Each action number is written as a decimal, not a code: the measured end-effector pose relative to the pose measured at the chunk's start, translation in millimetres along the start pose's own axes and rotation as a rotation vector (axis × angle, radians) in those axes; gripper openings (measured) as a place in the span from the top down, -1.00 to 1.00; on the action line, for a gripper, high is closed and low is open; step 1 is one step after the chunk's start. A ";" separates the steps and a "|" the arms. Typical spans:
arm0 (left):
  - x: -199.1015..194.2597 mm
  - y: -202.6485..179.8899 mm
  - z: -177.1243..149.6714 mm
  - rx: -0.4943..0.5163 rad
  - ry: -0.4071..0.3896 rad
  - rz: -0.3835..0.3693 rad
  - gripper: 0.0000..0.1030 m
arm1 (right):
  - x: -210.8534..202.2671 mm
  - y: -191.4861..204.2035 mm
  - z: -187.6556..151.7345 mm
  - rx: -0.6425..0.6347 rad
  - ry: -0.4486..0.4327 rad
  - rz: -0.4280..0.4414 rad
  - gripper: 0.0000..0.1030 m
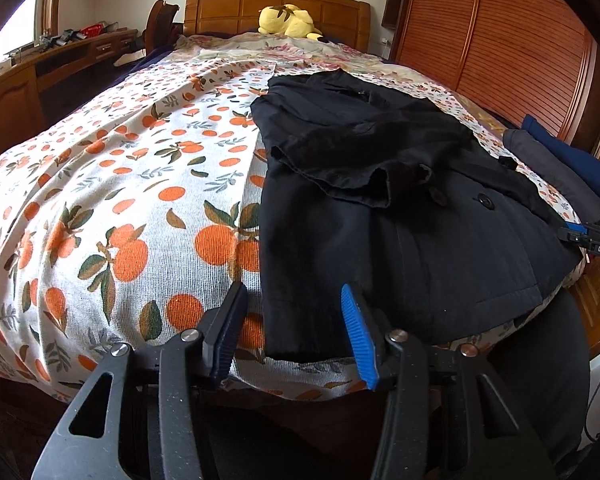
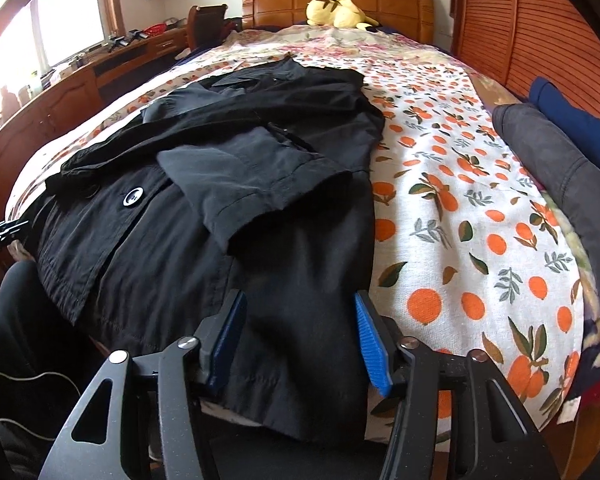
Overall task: Fold large clothes
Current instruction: 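Close both tools on the long side edge of the folded coat, then lift the coat side with both tools and fold it over the other half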
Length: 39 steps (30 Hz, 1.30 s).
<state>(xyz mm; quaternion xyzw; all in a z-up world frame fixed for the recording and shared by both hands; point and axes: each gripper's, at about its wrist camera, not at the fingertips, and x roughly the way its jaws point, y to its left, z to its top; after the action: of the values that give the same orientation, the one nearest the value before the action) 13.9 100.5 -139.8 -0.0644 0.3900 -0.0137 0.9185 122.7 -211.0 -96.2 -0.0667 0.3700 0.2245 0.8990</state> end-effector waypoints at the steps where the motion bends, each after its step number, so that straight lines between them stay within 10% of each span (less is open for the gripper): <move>1: -0.4 -0.4 -0.1 -0.001 0.000 0.001 0.02 | -0.1 0.7 -0.6 -0.004 0.000 -0.001 -0.03; 15: -0.1 -3.7 -5.3 0.016 0.020 -0.019 0.16 | 2.5 -6.2 -11.6 -0.026 0.051 -0.086 0.07; 20: -1.6 -8.2 -4.3 0.044 0.026 -0.009 0.17 | 2.3 4.9 -6.4 -0.071 0.050 -0.073 0.58; 24: -6.0 -11.9 -1.3 0.057 0.017 -0.023 0.64 | 0.2 7.0 -3.4 -0.081 0.033 -0.035 0.75; 39: -42.5 -11.9 27.3 0.022 -0.121 0.024 0.89 | -20.9 -0.6 9.5 -0.008 -0.088 0.032 0.86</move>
<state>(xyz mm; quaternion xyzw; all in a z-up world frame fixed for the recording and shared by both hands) 4.2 94.8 -89.1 -0.0505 0.3345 -0.0030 0.9411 115.9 -216.2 -74.9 -0.0545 0.3301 0.2430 0.9105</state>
